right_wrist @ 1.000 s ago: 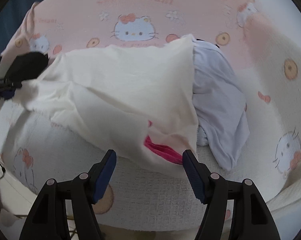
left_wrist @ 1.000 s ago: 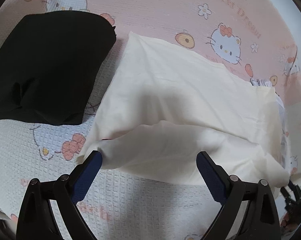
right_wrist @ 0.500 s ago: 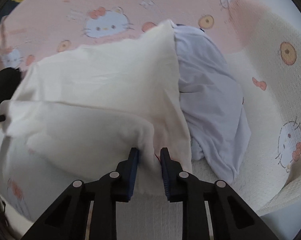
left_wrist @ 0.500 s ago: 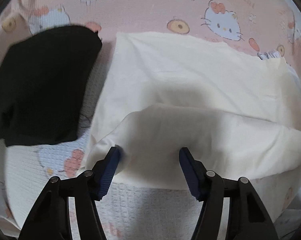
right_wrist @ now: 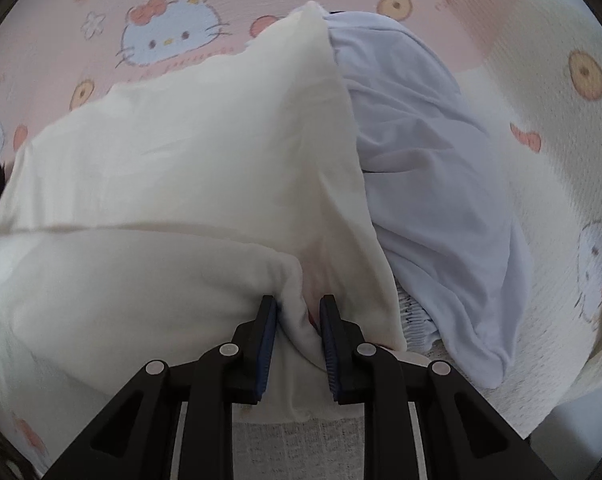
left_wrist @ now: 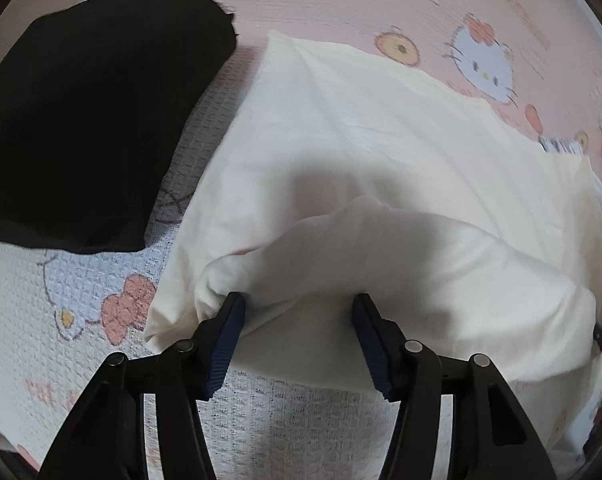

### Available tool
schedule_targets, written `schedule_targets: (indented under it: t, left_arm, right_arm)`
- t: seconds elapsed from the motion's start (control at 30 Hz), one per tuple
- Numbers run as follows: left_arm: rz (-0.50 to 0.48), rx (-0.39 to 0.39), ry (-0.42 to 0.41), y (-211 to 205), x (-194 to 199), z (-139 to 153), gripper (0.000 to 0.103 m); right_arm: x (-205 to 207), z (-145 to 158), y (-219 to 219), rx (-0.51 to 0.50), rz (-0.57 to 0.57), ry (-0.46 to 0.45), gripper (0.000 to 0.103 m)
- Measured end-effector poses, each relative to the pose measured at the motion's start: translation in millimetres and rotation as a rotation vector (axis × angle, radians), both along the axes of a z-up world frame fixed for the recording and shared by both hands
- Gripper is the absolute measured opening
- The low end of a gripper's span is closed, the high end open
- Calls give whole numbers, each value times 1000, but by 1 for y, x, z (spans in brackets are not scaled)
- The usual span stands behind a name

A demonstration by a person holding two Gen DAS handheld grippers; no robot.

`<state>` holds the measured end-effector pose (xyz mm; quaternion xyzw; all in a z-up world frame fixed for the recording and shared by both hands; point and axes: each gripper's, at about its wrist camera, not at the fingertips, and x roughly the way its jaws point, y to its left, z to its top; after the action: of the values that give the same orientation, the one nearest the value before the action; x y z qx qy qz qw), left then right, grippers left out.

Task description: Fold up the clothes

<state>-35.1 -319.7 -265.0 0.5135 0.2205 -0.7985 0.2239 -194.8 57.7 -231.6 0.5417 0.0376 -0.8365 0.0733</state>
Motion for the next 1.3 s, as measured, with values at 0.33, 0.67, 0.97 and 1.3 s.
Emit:
schedule_targets:
  t: [0.33, 0.67, 0.97, 1.3]
  left_arm:
    - [160, 392, 143, -20, 43, 23, 75]
    - [138, 390, 160, -8, 82, 37, 76]
    - [-85, 123, -33, 22, 46, 31, 76]
    - [-799, -613, -277, 148, 24, 16, 76]
  right_arm:
    - [40, 37, 5, 43, 90, 111, 54]
    - [99, 59, -16, 68, 252, 222, 63]
    - [131, 52, -47, 173, 320, 238, 63]
    - [159, 14, -80, 499, 541, 274, 63]
